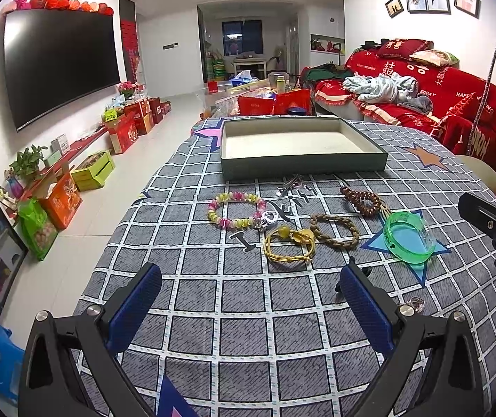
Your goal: Organize jewelry
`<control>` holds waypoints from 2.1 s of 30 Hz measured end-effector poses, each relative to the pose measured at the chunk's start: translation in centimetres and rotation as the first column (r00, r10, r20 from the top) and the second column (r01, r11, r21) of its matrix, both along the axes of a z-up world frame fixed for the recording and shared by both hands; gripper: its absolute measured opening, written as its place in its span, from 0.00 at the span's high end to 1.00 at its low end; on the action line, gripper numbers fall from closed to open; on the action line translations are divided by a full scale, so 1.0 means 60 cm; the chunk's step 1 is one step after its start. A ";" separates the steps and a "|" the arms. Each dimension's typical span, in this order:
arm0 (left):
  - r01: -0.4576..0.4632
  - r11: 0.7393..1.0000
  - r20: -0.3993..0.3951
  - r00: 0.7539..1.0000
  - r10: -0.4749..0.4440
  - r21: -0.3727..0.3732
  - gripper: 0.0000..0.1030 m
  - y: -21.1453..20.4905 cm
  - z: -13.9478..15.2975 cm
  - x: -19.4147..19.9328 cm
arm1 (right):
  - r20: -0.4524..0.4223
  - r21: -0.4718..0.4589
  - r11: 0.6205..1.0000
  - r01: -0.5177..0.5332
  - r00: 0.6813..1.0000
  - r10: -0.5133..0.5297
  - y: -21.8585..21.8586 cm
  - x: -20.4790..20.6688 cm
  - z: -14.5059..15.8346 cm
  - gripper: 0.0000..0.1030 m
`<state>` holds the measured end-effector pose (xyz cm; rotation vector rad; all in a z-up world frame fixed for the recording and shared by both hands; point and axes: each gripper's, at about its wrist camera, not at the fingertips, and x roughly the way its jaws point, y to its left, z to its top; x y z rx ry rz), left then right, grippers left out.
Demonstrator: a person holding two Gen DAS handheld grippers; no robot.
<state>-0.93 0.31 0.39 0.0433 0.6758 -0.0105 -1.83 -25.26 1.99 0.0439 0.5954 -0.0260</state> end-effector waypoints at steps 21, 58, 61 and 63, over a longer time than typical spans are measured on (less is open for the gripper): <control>-0.009 1.000 0.012 1.000 0.009 0.001 0.00 -0.001 0.000 -0.001 | 0.006 0.007 1.000 0.003 1.000 -0.003 -0.004 -0.002 -0.002 0.00; -0.009 1.000 0.007 1.000 0.009 0.001 0.00 -0.001 -0.004 -0.002 | 0.007 0.009 1.000 0.001 1.000 -0.001 -0.003 -0.001 -0.001 0.00; -0.010 1.000 0.006 1.000 0.010 0.001 0.00 -0.002 -0.005 -0.002 | 0.007 0.009 1.000 0.001 1.000 -0.001 -0.004 -0.001 -0.001 0.00; -0.009 1.000 0.006 1.000 0.009 0.001 0.00 -0.003 -0.006 -0.002 | 0.006 0.009 1.000 0.001 1.000 -0.001 -0.003 -0.001 -0.001 0.00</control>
